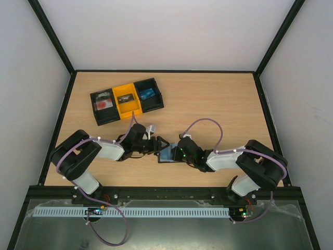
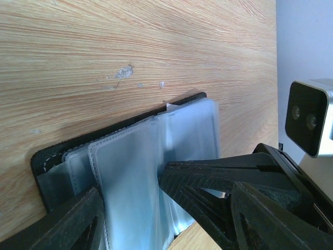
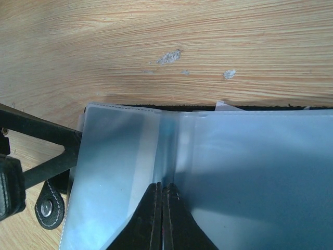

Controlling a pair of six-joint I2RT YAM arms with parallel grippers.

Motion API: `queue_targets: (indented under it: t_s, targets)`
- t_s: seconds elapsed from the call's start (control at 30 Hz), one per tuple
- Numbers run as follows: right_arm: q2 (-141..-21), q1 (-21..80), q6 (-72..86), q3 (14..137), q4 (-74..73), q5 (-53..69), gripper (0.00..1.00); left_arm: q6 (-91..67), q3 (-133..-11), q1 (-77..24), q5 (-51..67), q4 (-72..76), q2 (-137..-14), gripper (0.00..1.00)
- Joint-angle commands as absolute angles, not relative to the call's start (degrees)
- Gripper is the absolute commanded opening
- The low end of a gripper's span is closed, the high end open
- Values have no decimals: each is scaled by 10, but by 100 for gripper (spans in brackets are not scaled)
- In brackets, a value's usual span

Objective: Take the credit cards out of the card holder

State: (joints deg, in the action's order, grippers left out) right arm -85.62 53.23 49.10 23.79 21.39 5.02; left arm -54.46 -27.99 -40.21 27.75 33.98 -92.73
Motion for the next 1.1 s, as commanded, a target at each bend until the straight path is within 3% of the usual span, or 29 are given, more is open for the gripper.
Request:
queue_targets:
  t_s: [0.0,0.7,1.07]
  targets:
    - [-879,534,495,225,177,45,2,-550,-281,-403,297,348,-925,68]
    - [-861,534,494,212,198,56,3,-578,-280,-417,314,371,-903,68]
    - [-807,534,495,200,184,24,13,-581,-293,-420,320,364,-908,68]
